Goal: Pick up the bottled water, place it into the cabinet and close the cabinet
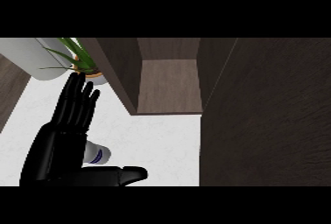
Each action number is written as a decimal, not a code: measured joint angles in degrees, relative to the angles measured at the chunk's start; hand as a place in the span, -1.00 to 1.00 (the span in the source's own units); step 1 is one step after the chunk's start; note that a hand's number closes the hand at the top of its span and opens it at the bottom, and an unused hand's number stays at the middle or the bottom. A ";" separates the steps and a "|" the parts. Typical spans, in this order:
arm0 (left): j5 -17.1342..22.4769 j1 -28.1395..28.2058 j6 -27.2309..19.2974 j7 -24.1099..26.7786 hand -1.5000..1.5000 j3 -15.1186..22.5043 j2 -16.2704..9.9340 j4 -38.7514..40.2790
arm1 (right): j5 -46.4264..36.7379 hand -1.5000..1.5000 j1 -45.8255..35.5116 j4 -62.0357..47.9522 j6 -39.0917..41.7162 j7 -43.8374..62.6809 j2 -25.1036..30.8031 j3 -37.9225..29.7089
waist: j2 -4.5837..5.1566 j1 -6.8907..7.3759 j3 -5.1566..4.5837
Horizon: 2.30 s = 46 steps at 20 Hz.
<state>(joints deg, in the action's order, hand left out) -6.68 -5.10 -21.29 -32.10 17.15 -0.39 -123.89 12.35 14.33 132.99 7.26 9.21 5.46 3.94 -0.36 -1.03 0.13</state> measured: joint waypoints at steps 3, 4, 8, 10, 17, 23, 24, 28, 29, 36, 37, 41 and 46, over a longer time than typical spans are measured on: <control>-3.94 -2.01 -4.51 -7.24 -1.00 4.05 0.19 -2.74 | 2.67 -1.00 2.44 3.73 0.52 2.89 0.95 -1.52 | 0.03 0.24 -0.04; -5.52 -3.84 -5.75 -10.73 -1.00 4.83 0.23 -3.93 | 2.76 -1.00 2.76 3.74 0.88 3.07 1.15 -1.96 | 0.04 0.32 -0.03; -11.05 -7.57 -9.70 -17.86 -1.00 8.62 0.32 -5.81 | 3.34 -1.00 5.83 4.64 2.85 3.22 1.94 -3.36 | 0.02 0.29 -0.03; -14.19 -8.66 -10.89 -20.97 -1.00 10.48 0.33 -6.89 | 3.50 -1.00 6.76 4.87 3.41 3.32 1.94 -3.37 | -0.01 0.36 -0.03; -21.65 -13.08 -11.82 -27.96 -1.00 12.82 0.34 -8.87 | 4.14 -1.00 7.55 5.42 4.25 4.61 2.57 -4.88 | -0.06 0.39 -0.05; -24.48 -13.72 -12.09 -31.14 -1.00 15.02 0.32 -9.12 | 4.77 -1.00 8.70 5.30 5.47 3.76 2.29 -6.04 | -0.19 0.48 -0.04; -24.49 -13.68 -12.44 -30.98 -1.00 14.71 0.32 -8.96 | 4.89 -1.00 8.13 5.32 5.25 4.30 2.42 -6.25 | -0.12 0.48 -0.06; -25.05 -11.51 -12.89 -30.81 -1.00 14.29 0.32 -9.00 | 5.47 -1.00 9.07 5.30 6.08 3.59 2.10 -7.06 | -0.13 0.44 -0.08; -25.27 -11.08 -12.76 -30.85 -1.00 13.75 0.28 -9.01 | 5.56 -1.00 9.65 5.36 6.25 3.30 1.75 -6.65 | -0.16 0.41 -0.08; -26.88 -6.16 -12.84 -29.53 -1.00 12.32 -0.33 -8.97 | 6.38 -1.00 12.04 5.18 8.13 1.85 1.80 -8.16 | -0.11 0.54 -0.10; -26.95 -5.16 -12.64 -29.54 -1.00 12.13 -0.65 -9.05 | 6.54 -1.00 12.35 5.14 8.56 1.45 1.92 -8.64 | -0.12 0.56 -0.10; -26.71 -0.74 -12.60 -28.03 -1.00 10.18 -2.69 -9.14 | 7.21 -1.00 13.50 5.04 9.83 0.10 2.08 -10.10 | -0.06 0.43 -0.15; -23.67 4.94 -12.92 -24.98 -1.00 8.14 -5.40 -8.84 | 8.18 -1.00 15.24 4.92 11.47 -1.29 2.40 -11.68 | 0.00 0.10 -0.22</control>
<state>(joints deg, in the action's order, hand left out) -30.36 -0.16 -34.21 -57.08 25.29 -5.79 -132.73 20.53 29.57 137.91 18.73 7.92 7.86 -7.74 -0.36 -0.92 -0.10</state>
